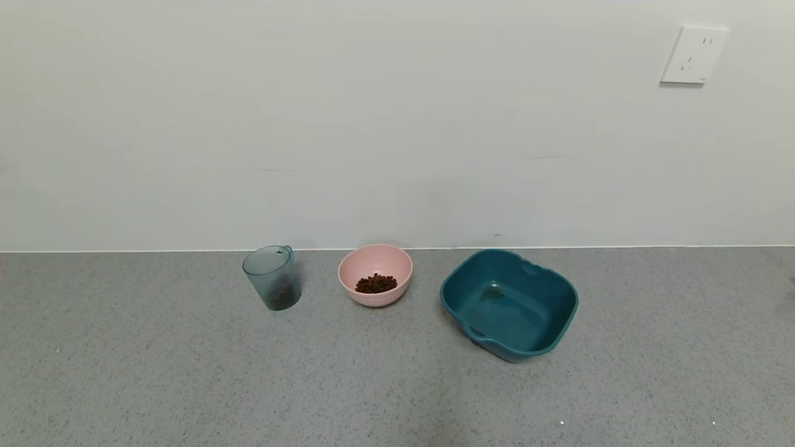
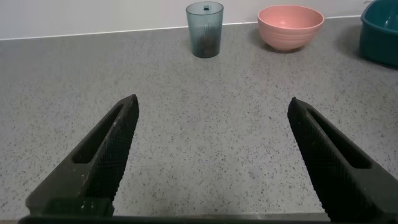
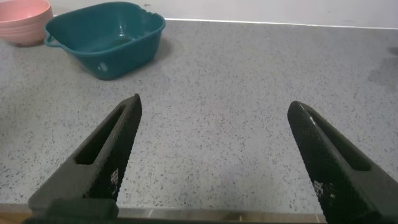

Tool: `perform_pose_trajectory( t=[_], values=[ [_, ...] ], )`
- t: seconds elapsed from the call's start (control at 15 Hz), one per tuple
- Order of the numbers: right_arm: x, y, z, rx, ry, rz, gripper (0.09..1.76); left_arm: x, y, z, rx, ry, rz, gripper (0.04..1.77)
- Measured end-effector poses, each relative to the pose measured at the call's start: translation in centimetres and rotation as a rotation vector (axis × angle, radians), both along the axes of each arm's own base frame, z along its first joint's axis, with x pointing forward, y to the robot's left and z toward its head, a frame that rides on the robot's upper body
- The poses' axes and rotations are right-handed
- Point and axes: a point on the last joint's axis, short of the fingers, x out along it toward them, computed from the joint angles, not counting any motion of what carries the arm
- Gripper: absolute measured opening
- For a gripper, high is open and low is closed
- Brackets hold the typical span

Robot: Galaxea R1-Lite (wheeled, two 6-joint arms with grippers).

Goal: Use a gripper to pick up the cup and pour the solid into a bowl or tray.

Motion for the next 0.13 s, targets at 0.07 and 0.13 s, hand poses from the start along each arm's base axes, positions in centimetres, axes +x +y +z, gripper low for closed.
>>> perform_pose_trajectory(
  t=[0.07,0.13],
  values=[
    [0.0,0.0,0.0,0.0,0.0,0.0,1.71,0.01,0.0,-0.02,0.0,0.0,0.0,1.72],
    [0.0,0.0,0.0,0.0,0.0,0.0,1.71,0.01,0.0,0.0,0.0,-0.002,0.0,1.72]
  ],
)
